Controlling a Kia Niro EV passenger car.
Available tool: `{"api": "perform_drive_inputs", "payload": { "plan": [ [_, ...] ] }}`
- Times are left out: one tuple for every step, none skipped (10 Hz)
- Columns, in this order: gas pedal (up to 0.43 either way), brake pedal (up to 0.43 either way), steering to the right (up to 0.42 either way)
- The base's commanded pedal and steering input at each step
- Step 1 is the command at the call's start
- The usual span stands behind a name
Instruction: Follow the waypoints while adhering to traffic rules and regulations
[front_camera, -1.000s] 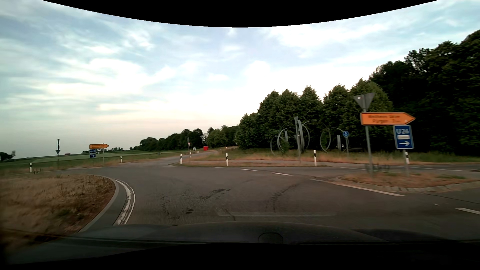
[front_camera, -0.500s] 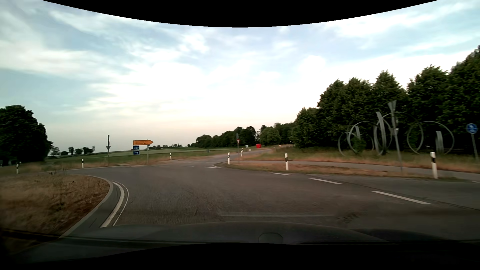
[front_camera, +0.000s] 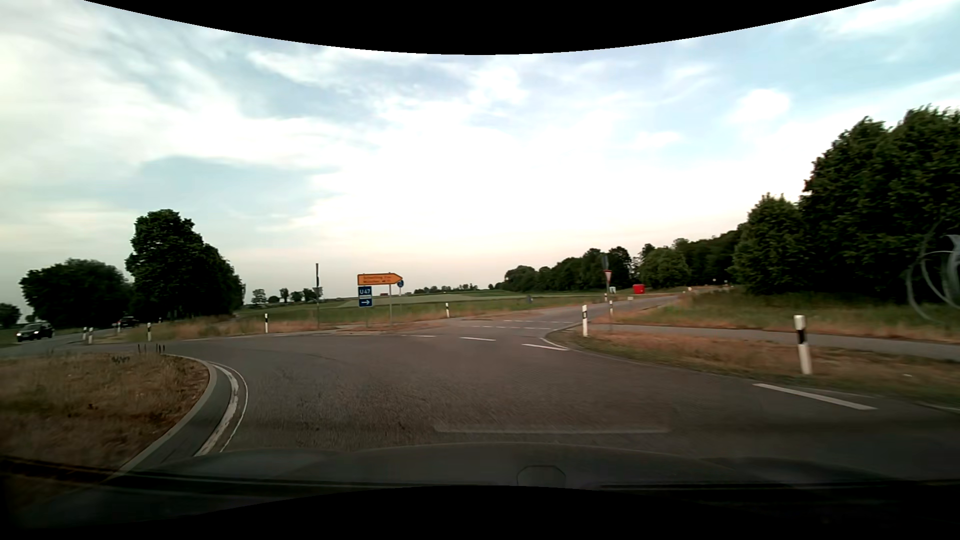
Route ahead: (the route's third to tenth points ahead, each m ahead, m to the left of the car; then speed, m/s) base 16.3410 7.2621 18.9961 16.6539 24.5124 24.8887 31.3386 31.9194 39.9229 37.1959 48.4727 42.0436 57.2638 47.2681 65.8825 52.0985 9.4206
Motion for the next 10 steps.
{"api": "perform_drive_inputs", "payload": {
  "plan": [
    [0.079,0.006,-0.256],
    [0.079,0.006,-0.257],
    [0.079,0.006,-0.256],
    [0.079,0.006,-0.257],
    [0.087,0.006,-0.257],
    [0.118,0.006,-0.255],
    [0.13,0.006,-0.251],
    [0.13,0.006,-0.245],
    [0.13,0.006,-0.242],
    [0.13,0.006,-0.239]
  ]
}}
